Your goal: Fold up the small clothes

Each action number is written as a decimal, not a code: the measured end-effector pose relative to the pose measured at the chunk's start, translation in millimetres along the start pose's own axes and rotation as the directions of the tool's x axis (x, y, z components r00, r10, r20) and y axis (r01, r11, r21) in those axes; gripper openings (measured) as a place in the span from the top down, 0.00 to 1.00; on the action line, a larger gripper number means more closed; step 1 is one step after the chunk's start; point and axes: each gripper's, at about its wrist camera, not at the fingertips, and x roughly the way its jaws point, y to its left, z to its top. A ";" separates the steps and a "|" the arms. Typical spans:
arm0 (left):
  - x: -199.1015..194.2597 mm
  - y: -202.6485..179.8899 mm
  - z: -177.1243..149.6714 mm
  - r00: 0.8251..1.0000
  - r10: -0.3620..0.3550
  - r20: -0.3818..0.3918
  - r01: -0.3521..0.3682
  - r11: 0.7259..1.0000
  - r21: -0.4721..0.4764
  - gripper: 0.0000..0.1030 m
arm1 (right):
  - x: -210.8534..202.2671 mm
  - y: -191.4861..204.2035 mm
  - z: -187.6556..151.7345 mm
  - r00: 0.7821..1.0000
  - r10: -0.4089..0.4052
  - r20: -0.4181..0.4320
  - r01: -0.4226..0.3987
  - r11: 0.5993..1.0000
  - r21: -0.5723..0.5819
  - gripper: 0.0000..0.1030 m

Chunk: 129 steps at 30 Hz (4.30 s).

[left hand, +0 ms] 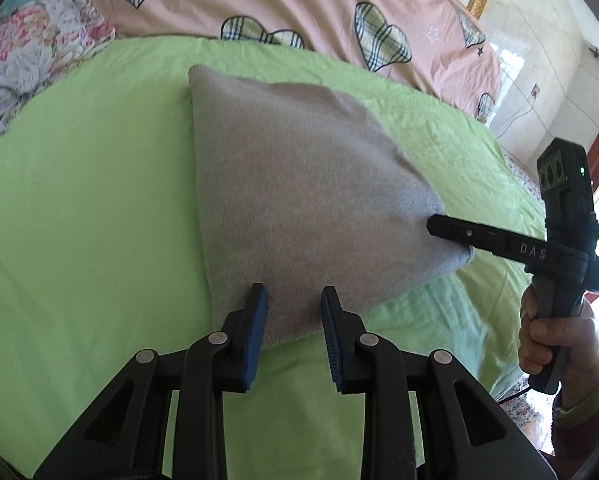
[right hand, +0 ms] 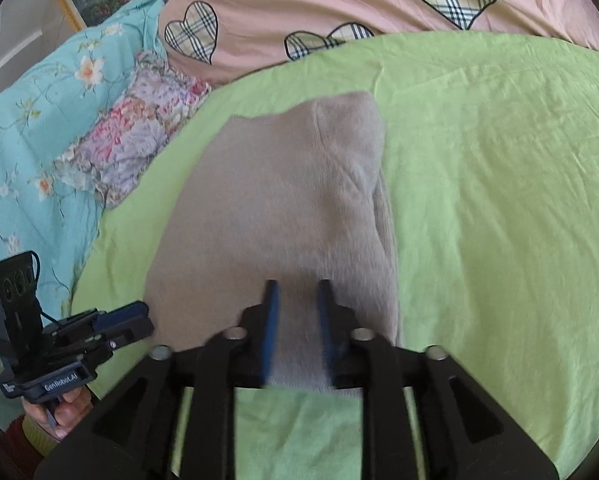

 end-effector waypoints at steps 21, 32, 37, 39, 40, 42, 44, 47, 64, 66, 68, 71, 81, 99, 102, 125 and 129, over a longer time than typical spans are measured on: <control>14.1 2.4 -4.5 0.999 0.027 -0.029 -0.028 0.999 -0.031 0.74 | 12.3 -17.1 -16.3 0.999 -0.041 -0.003 0.041 0.999 -0.015 0.70; -6.5 -3.3 -19.6 0.994 0.077 -0.076 -0.079 0.997 -0.023 0.74 | -9.5 -11.6 -30.1 0.995 -0.089 -0.039 0.089 0.996 -0.005 0.69; -24.6 -9.3 -38.0 0.985 0.156 -0.068 -0.157 0.988 -0.005 0.72 | -32.2 -10.4 -50.7 0.994 -0.097 -0.047 0.098 0.995 0.015 0.62; -29.8 -10.3 -41.7 0.983 0.173 -0.062 -0.174 0.985 -0.008 0.64 | -38.6 -10.1 -59.3 0.994 -0.097 -0.043 0.098 0.995 0.023 0.57; -32.3 -11.2 -42.7 0.981 0.184 -0.057 -0.185 0.983 -0.008 0.61 | -41.6 -8.5 -64.2 0.994 -0.102 -0.041 0.103 0.995 0.020 0.55; -36.5 -11.9 -43.5 0.977 0.211 -0.046 -0.211 0.978 -0.001 0.46 | -44.9 -4.2 -71.2 0.994 -0.107 -0.038 0.107 0.994 0.007 0.55; -41.7 -13.1 -44.9 0.972 0.235 -0.033 -0.235 0.972 0.006 0.43 | -48.2 1.6 -79.0 0.995 -0.097 -0.033 0.097 0.995 -0.003 0.55; -48.2 -13.8 -47.2 0.967 0.254 -0.022 -0.254 0.967 0.013 0.37 | -52.5 9.5 -88.7 0.995 -0.096 -0.026 0.096 0.995 -0.018 0.49; -46.2 -2.3 -47.2 0.930 0.363 -0.047 -0.363 0.932 0.024 0.20 | -50.3 22.2 -94.2 0.995 -0.100 -0.011 0.099 0.993 -0.062 0.18; -46.8 -1.4 -44.5 0.928 0.371 -0.041 -0.371 0.928 0.026 0.20 | -50.2 21.0 -89.8 0.995 -0.099 -0.007 0.099 0.993 -0.067 0.17; -47.9 -1.3 -40.2 0.924 0.381 -0.029 -0.380 0.924 0.030 0.20 | -49.8 20.5 -84.3 0.995 -0.097 -0.003 0.097 0.993 -0.074 0.17; -49.7 -2.9 -33.2 0.923 0.384 -0.012 -0.384 0.923 0.034 0.19 | -48.5 22.8 -77.0 0.996 -0.089 0.002 0.089 0.993 -0.083 0.16; -48.5 -7.7 0.0 0.914 0.404 0.046 -0.405 0.913 0.037 0.12 | -37.4 31.0 -42.4 0.997 -0.074 0.001 0.074 0.988 -0.139 0.11; -17.0 -9.2 27.3 0.898 0.439 0.022 -0.440 0.896 0.064 0.05 | -10.0 33.6 7.9 0.999 -0.052 -0.017 0.049 0.989 -0.137 0.07; -14.8 -11.2 26.5 0.893 0.450 0.028 -0.451 0.890 0.070 0.05 | -5.5 33.2 7.0 0.999 -0.048 -0.024 0.045 0.991 -0.129 0.07; -23.2 -19.0 27.9 0.910 0.408 0.067 -0.412 0.910 0.051 0.03 | 4.4 32.9 6.2 0.998 -0.049 -0.037 0.044 0.991 -0.127 0.06; -24.9 -19.4 28.8 0.912 0.403 0.075 -0.407 0.912 0.047 0.03 | 4.7 32.3 6.2 0.998 -0.047 -0.035 0.042 0.991 -0.124 0.06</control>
